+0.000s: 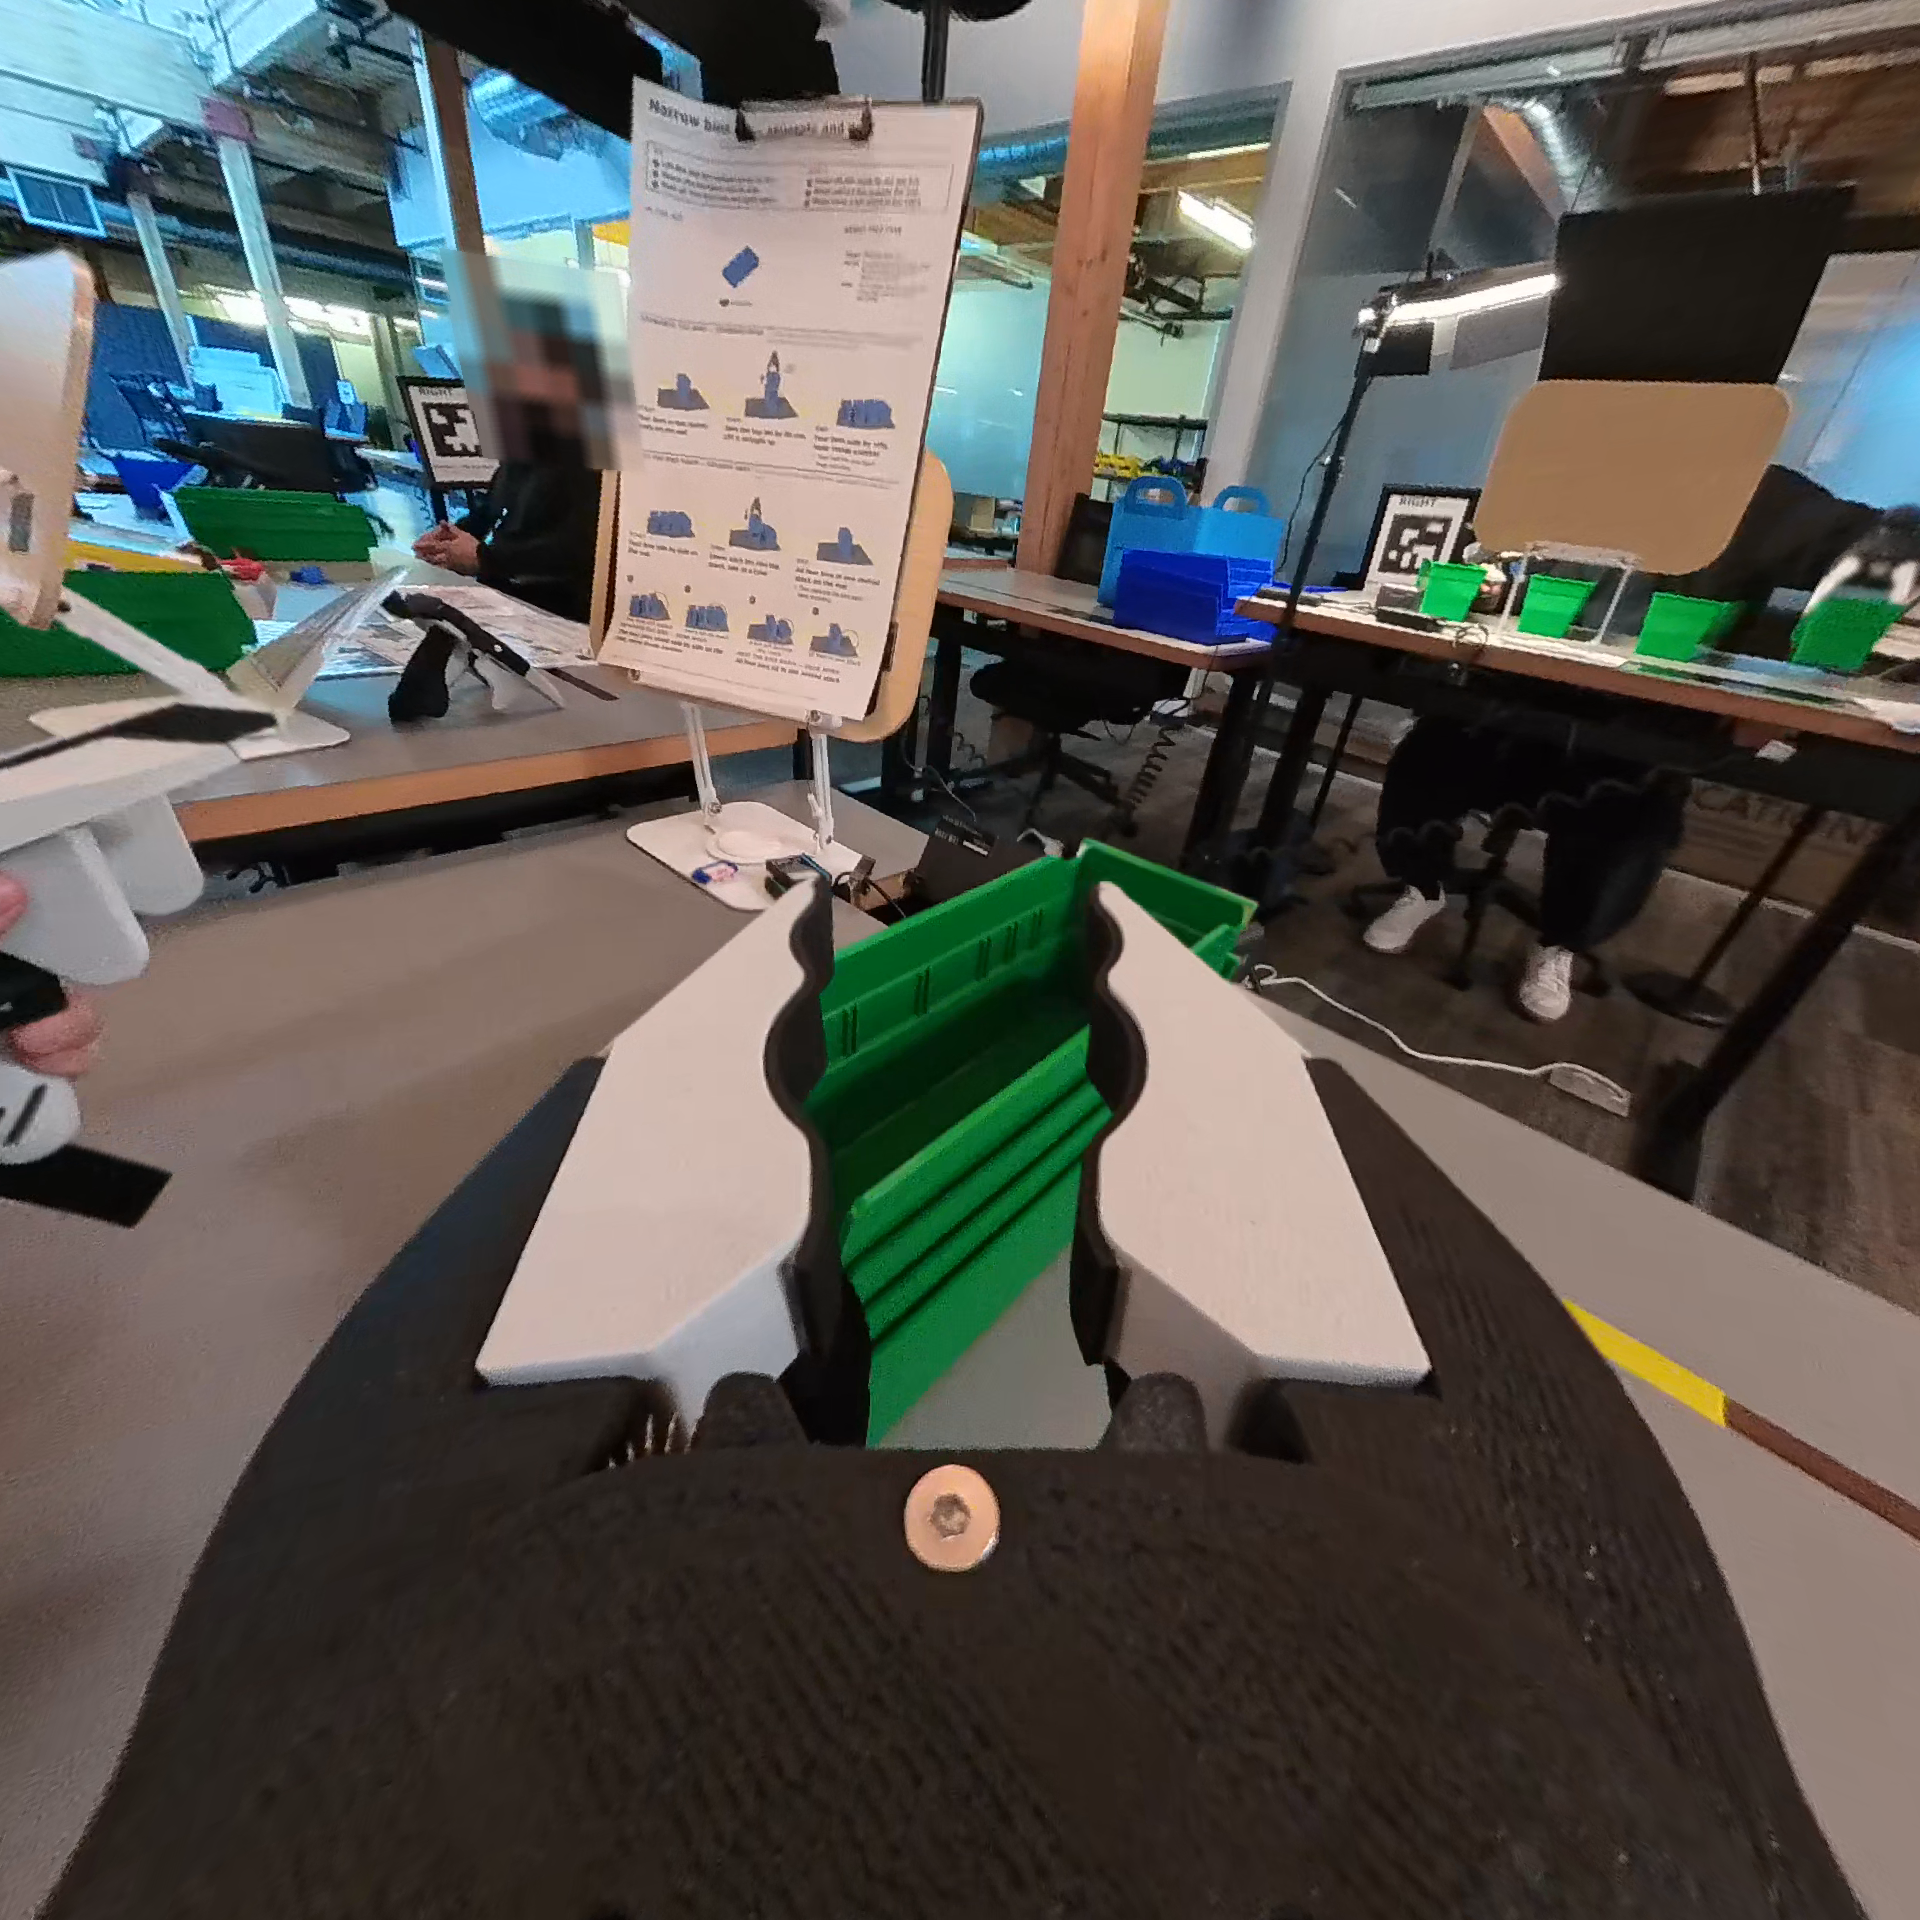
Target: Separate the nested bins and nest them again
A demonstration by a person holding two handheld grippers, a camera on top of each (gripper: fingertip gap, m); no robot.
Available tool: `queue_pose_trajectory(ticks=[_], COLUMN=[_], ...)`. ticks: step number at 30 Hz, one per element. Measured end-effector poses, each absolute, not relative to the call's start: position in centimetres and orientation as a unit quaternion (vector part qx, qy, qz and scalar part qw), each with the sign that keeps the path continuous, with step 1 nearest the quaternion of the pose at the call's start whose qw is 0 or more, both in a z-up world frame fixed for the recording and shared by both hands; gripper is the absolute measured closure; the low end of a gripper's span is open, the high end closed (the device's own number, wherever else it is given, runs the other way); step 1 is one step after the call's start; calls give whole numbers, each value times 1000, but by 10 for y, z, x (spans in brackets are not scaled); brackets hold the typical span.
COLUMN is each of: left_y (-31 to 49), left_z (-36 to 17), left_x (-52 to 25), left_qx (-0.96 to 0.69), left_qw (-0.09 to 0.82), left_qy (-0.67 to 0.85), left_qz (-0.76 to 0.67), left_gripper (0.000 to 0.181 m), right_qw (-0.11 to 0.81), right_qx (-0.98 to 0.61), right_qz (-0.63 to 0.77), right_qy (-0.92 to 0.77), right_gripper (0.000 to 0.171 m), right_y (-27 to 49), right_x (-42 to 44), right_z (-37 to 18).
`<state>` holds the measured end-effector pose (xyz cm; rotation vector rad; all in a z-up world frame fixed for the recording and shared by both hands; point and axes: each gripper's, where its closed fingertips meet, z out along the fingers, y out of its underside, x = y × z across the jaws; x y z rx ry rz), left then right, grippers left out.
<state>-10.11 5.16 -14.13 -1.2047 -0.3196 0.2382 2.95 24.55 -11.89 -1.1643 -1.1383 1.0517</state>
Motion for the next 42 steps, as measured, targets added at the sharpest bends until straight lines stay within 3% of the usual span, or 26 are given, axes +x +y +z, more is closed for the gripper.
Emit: queue_pose_trajectory(ticks=[8, 15, 20, 22, 24, 26, 28, 34, 42], left_y=[57, 103, 162, 169, 162, 152, 153, 159, 165], left_z=[-184, -184, -207, -221, -241, -250, -247, -245, -249], left_x=[-95, -139, -170, -172, -168, -172, -174, -163, -159], left_qx=[-550, -515, -554, -562, -560, -545, -559, -555, -564], left_qw=[807, 827, 798, 793, 792, 795, 791, 806, 806], left_qy=[-148, -90, -33, -13, 2, 3, 0, 1, -2], left_qz=[155, 206, 235, 236, 244, 265, 248, 207, 180], left_gripper=[123, 123, 123, 124, 126, 141, 134, 131, 132], right_qw=[566, 383, 185, 120, 112, 109, 91, 56, 48], right_qx=[-498, -626, -750, -779, -798, -812, -829, -852, -863], right_qz=[402, 354, 251, 222, 167, 112, 96, 37, 18], right_qy=[-520, -580, -584, -573, -569, -563, -543, -520, -503], right_gripper=[123, 55, 13, 12, 12, 12, 12, 35, 52], right_y=[247, 277, 289, 281, 287, 296, 299, 295, 295], right_x=[24, -51, -93, -102, -107, -108, -110, -109, -107], right_z=[-126, -143, -201, -222, -236, -246, -252, -262, -259])
